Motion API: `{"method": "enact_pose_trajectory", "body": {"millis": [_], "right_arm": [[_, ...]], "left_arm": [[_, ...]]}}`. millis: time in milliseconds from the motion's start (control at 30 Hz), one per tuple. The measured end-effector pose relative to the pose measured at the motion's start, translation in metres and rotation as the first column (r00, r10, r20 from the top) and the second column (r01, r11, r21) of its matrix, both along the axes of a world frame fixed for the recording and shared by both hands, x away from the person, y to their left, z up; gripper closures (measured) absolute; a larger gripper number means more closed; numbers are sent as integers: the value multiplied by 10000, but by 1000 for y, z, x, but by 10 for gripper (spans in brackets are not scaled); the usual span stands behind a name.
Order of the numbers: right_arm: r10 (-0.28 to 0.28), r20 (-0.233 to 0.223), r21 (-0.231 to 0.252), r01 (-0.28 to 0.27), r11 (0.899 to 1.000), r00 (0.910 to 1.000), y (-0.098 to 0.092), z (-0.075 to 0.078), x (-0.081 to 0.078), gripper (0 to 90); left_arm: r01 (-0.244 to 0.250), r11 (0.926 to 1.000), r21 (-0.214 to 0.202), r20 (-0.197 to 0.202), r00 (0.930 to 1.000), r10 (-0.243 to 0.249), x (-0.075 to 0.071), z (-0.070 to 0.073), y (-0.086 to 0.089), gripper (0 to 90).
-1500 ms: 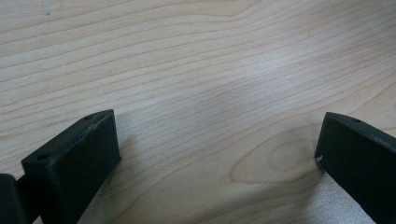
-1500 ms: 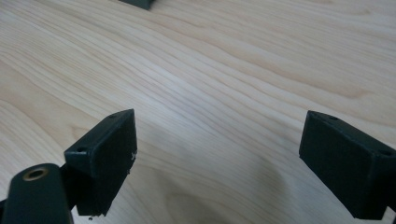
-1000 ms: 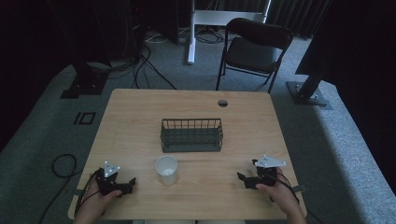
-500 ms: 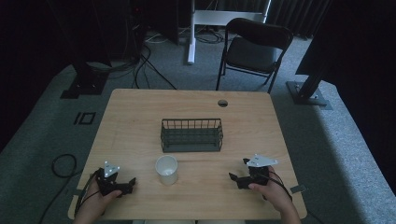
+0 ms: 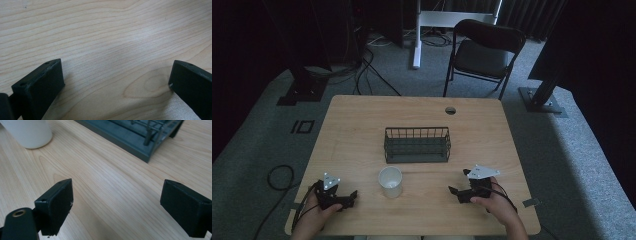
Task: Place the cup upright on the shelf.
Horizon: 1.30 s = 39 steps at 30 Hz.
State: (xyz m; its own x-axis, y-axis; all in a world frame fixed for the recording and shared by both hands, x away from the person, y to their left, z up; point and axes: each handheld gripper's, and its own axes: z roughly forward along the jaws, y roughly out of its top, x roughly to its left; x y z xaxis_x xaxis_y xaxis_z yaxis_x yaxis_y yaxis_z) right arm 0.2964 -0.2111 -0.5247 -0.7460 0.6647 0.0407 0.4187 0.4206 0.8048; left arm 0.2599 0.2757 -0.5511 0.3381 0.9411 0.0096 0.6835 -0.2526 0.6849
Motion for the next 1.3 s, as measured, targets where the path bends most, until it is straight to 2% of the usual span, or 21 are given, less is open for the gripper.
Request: {"method": "enact_pose_trajectory", "body": {"millis": [500,833,1100,1300], "right_arm": [[878,27,116,-878,9961,9961,30,1,-1,110],[1502,204,71,-1504,9886,9884,52,5,-1,110],[1988,142,150,-1990,9799,9799,71,3,-2,110],[2302,138,362,-2306,9724,9730,87,4,-2,110]], "left_arm": [[2,10000,1,0,10000,-2,0,0,0,0],[0,10000,0,2,10000,0,0,0,0,1],[3,10000,1,1,10000,-3,0,0,0,0],[2,10000,0,0,10000,-2,0,0,0,1]]}}
